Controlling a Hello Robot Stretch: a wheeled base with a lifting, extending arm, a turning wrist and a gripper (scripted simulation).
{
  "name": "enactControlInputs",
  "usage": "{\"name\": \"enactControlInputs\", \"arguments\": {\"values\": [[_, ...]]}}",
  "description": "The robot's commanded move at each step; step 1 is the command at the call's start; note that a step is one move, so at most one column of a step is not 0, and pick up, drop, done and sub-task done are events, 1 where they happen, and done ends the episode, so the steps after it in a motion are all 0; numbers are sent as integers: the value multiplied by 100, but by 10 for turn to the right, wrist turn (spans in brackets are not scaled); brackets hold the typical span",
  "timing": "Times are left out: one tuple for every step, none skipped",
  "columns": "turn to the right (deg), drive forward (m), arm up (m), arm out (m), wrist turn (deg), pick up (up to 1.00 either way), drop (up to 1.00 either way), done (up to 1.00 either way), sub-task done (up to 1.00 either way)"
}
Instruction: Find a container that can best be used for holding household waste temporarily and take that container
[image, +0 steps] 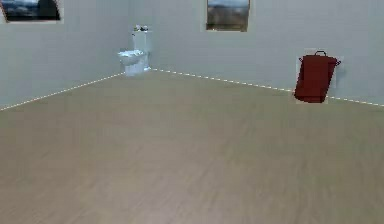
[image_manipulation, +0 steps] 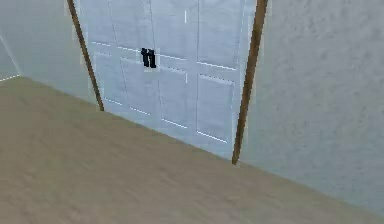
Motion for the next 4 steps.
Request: {"name": "enactControlInputs", "arguments": {"values": [[-450,0,0,0,0,0,0,0,0],[-240,0,0,0,0,0,0,0,0],[0,100,0,0,0,0,0,0,0],[0,100,0,0,0,0,0,0,0]]}}
